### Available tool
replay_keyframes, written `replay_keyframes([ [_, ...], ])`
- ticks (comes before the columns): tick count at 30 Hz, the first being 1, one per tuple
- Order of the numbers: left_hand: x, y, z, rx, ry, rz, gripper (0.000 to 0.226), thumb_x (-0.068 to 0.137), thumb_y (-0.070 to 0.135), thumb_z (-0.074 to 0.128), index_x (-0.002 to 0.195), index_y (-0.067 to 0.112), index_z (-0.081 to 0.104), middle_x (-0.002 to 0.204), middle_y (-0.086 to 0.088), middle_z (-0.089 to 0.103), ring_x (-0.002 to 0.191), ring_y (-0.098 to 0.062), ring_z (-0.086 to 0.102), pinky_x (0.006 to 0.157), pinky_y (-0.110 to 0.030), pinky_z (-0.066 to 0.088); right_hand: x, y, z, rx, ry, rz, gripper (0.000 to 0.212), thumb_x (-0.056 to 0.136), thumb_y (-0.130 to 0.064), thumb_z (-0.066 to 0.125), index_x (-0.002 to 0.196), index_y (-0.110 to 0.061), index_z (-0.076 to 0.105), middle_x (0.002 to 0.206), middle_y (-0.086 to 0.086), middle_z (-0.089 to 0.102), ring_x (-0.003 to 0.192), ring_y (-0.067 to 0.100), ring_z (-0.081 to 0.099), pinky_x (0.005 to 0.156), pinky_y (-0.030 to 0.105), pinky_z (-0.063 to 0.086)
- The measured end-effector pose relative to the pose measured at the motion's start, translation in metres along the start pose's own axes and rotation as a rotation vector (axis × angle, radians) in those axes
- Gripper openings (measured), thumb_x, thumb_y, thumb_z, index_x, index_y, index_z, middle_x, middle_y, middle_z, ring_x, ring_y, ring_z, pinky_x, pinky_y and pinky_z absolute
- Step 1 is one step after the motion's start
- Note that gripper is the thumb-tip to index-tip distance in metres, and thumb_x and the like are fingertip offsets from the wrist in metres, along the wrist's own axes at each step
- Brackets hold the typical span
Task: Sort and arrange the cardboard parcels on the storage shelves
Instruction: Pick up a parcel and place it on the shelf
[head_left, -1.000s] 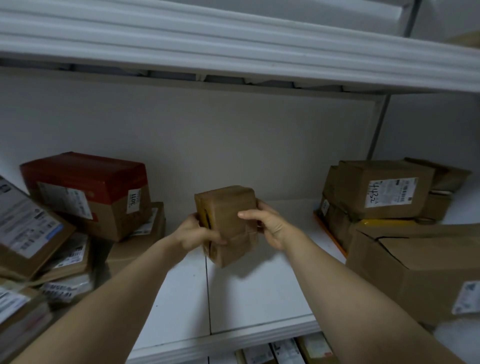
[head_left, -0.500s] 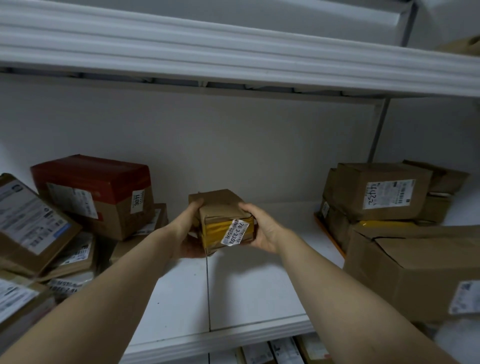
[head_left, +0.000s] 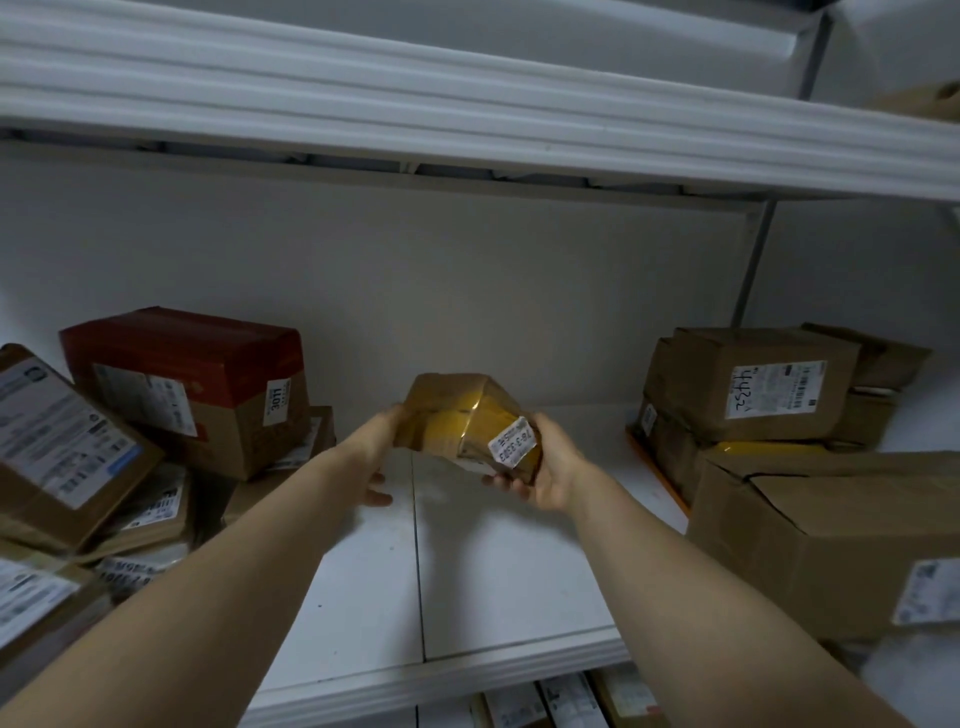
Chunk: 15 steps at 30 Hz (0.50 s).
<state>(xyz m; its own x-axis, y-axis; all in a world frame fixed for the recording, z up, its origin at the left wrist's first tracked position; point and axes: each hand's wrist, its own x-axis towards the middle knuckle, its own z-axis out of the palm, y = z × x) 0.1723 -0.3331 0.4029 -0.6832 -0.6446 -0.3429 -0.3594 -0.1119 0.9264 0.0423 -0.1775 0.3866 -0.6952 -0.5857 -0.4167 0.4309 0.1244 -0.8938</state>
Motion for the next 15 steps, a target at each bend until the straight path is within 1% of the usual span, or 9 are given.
replay_keyframes([
  [2,0.003,-0.003,-0.001,0.033,0.024,0.038,0.056,0.090,0.046,0.054,0.134,0.016,0.037,0.138,-0.014,0.039,0.122,-0.035,0.042,0.089,-0.046,0.046,-0.002,0.004,-0.003,0.034,-0.009,0.041,0.052,0.095,-0.053,0.033,0.083,-0.014,0.065,0.081,0.014,0.068,0.040,0.021,0.058,0.030,0.012,0.029],
  [5,0.005,-0.004,-0.004,-0.060,-0.028,0.079,0.048,0.085,0.038,0.065,0.121,0.012,0.047,0.128,-0.011,0.050,0.116,-0.030,0.048,0.092,-0.046,0.047,-0.007,0.010,-0.007,0.043,-0.027,0.072,0.056,0.094,-0.058,0.033,0.082,-0.014,0.066,0.077,0.010,0.068,0.042,0.020,0.058,0.029,0.011,0.026],
  [8,0.001,-0.001,-0.003,-0.120,-0.126,0.109,0.054,0.073,0.036,0.078,0.114,0.011,0.054,0.114,-0.011,0.060,0.106,-0.028,0.057,0.082,-0.042,0.053,-0.014,0.015,-0.006,0.049,-0.018,0.090,0.060,0.093,-0.061,0.032,0.083,-0.012,0.067,0.070,0.008,0.067,0.042,0.019,0.057,0.029,0.010,0.024],
  [9,-0.001,0.001,-0.001,-0.123,-0.145,0.123,0.051,0.072,0.034,0.080,0.110,0.011,0.055,0.111,-0.011,0.061,0.104,-0.029,0.059,0.078,-0.041,0.055,-0.015,0.016,-0.006,0.057,-0.010,0.096,0.061,0.092,-0.061,0.032,0.083,-0.013,0.067,0.069,0.008,0.067,0.042,0.019,0.056,0.029,0.010,0.023],
  [12,-0.007,0.006,0.003,-0.128,-0.138,0.147,0.036,0.073,0.028,0.080,0.094,0.011,0.056,0.104,-0.013,0.063,0.097,-0.029,0.063,0.073,-0.040,0.057,-0.017,0.019,-0.006,0.071,0.018,0.095,0.062,0.092,-0.062,0.032,0.083,-0.013,0.068,0.071,0.008,0.067,0.043,0.019,0.056,0.029,0.010,0.023],
  [15,-0.009,0.008,0.003,-0.111,-0.128,0.154,0.033,0.076,0.027,0.078,0.093,0.009,0.056,0.102,-0.013,0.063,0.096,-0.030,0.063,0.073,-0.041,0.057,-0.018,0.021,-0.009,0.078,0.046,0.090,0.062,0.092,-0.062,0.032,0.082,-0.013,0.068,0.071,0.008,0.067,0.042,0.019,0.056,0.029,0.010,0.023],
])
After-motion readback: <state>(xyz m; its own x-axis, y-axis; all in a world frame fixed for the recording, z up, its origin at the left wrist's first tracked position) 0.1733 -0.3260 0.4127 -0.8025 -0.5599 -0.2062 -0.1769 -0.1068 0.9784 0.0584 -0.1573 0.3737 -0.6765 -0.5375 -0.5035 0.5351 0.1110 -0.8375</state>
